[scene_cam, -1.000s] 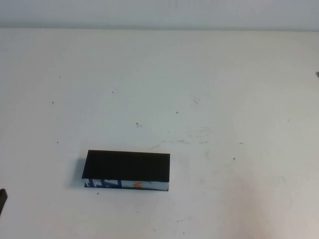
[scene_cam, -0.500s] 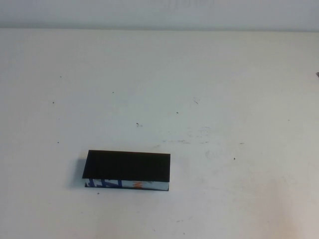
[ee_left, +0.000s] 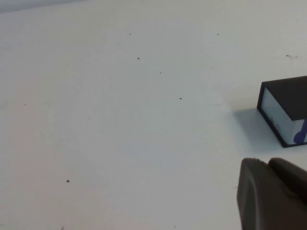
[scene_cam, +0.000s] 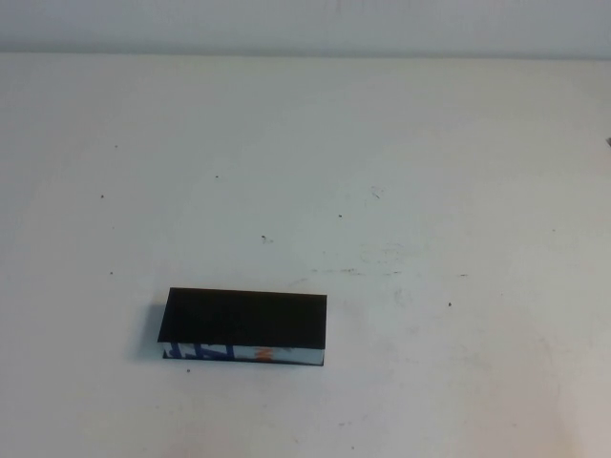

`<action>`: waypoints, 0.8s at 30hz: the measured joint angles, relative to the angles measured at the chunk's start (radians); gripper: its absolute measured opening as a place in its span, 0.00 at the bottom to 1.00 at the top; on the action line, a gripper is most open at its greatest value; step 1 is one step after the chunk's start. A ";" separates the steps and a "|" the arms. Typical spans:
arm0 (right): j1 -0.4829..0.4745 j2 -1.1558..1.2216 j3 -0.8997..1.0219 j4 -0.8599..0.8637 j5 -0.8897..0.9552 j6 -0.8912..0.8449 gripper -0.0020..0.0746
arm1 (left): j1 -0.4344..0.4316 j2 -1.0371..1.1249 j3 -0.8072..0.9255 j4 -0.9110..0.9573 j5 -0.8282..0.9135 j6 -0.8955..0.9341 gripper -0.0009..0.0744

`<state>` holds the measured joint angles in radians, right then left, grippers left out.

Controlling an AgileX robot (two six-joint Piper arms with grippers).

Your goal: Return glasses to glasses case

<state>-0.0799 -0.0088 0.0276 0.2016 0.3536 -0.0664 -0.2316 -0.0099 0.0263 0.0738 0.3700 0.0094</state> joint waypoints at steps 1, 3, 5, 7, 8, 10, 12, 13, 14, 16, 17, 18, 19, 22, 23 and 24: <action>0.000 0.000 0.000 0.000 0.000 0.000 0.01 | 0.000 -0.002 0.000 0.000 0.000 0.000 0.01; 0.000 0.000 0.000 0.000 0.000 0.000 0.01 | 0.000 -0.002 0.000 0.000 0.000 0.001 0.01; 0.000 0.000 0.000 0.000 0.000 0.000 0.01 | 0.000 -0.002 0.000 0.000 0.000 0.006 0.01; 0.000 0.000 0.000 0.000 0.000 0.000 0.01 | 0.000 -0.002 0.000 0.000 0.000 0.007 0.01; 0.000 0.000 0.000 0.000 0.000 0.000 0.01 | 0.000 -0.002 0.000 0.000 0.000 0.007 0.01; 0.000 0.000 0.000 0.000 0.000 0.000 0.01 | 0.000 -0.002 0.000 0.001 0.000 0.007 0.01; 0.000 0.000 0.000 0.000 0.000 0.000 0.01 | 0.000 -0.002 0.000 0.001 0.000 0.010 0.01; 0.000 0.000 0.000 0.000 0.000 -0.002 0.01 | 0.000 -0.002 0.000 0.001 0.000 0.012 0.01; 0.000 0.000 0.000 0.000 0.000 -0.002 0.01 | 0.000 -0.002 0.000 0.001 0.000 0.012 0.01; 0.000 0.000 0.000 0.000 0.000 -0.002 0.01 | 0.000 -0.002 0.000 0.001 0.000 0.012 0.01; 0.000 0.000 0.000 0.000 0.000 -0.002 0.01 | 0.000 -0.002 0.000 0.001 0.000 0.012 0.01; 0.000 0.000 0.000 0.000 0.000 -0.002 0.01 | 0.000 -0.002 0.000 0.001 0.000 0.013 0.01; 0.000 0.000 0.000 0.000 0.000 -0.002 0.01 | 0.000 -0.002 0.000 0.001 0.000 0.014 0.01; 0.000 0.000 0.000 0.000 0.000 -0.002 0.01 | 0.000 -0.002 0.000 0.001 0.000 0.014 0.01; 0.000 0.000 0.000 0.000 0.000 -0.002 0.01 | 0.000 -0.002 0.000 0.001 0.000 0.014 0.01; 0.000 0.000 0.000 -0.001 0.000 -0.002 0.01 | 0.000 -0.002 0.000 0.001 0.000 0.014 0.01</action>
<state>-0.0799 -0.0088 0.0276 0.2001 0.3536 -0.0687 -0.2316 -0.0114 0.0263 0.0751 0.3700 0.0237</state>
